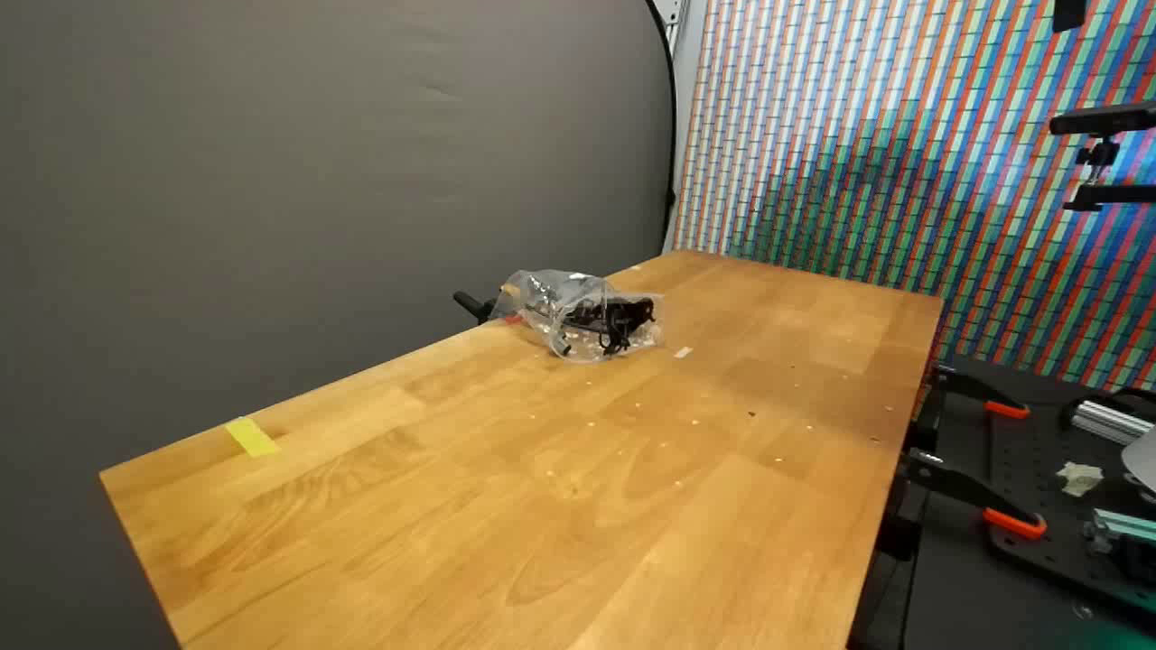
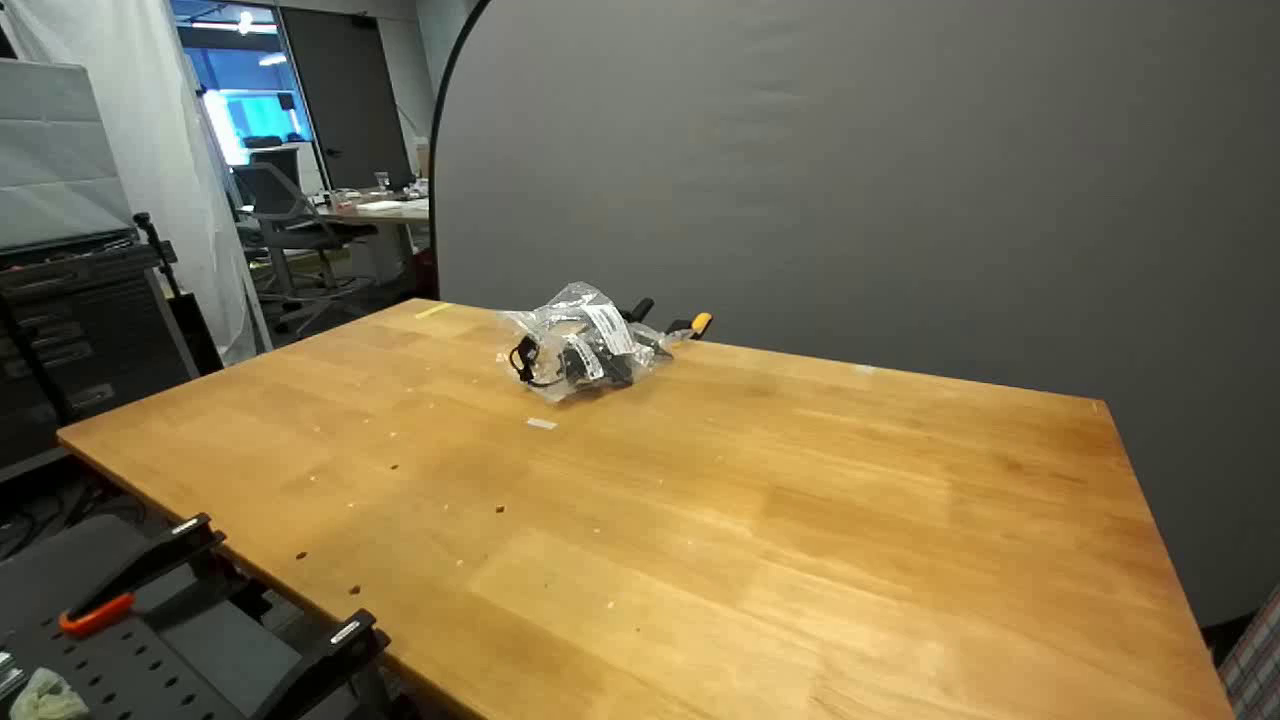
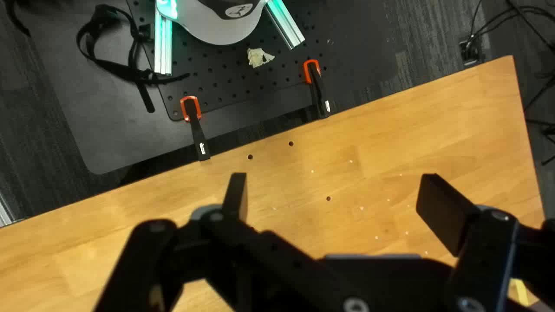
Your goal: Pull out the cable from the plastic and place it on the table
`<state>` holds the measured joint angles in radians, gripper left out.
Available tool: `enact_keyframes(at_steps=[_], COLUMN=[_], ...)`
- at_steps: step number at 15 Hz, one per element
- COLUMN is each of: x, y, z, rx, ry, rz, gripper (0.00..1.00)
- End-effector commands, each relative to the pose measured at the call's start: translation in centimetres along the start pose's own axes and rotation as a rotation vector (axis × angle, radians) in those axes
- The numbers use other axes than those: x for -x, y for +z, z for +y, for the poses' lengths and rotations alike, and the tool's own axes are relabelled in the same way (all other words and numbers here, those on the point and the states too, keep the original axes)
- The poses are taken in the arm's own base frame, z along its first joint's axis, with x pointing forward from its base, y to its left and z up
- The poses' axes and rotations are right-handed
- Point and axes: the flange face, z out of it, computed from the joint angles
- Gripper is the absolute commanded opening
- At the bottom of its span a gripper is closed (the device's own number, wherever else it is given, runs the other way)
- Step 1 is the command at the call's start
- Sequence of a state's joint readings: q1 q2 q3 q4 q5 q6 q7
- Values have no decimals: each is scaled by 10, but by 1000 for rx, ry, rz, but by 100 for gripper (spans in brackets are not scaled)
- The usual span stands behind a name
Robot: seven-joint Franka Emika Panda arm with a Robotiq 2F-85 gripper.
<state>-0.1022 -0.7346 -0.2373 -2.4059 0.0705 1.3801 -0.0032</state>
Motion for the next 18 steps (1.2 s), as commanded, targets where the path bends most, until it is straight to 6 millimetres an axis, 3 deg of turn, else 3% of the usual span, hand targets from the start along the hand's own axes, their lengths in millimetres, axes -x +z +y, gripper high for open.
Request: enact_keyframes(at_steps=[1,11,15,18], x=[0,-4,-33,-70], y=[-1,-2,6,22], z=[0,-4,-33,-67], rx=[0,18,76,125], ry=[0,-12,-42,-69], rz=[3,9,-6,-12], gripper=[100,100,100,100])
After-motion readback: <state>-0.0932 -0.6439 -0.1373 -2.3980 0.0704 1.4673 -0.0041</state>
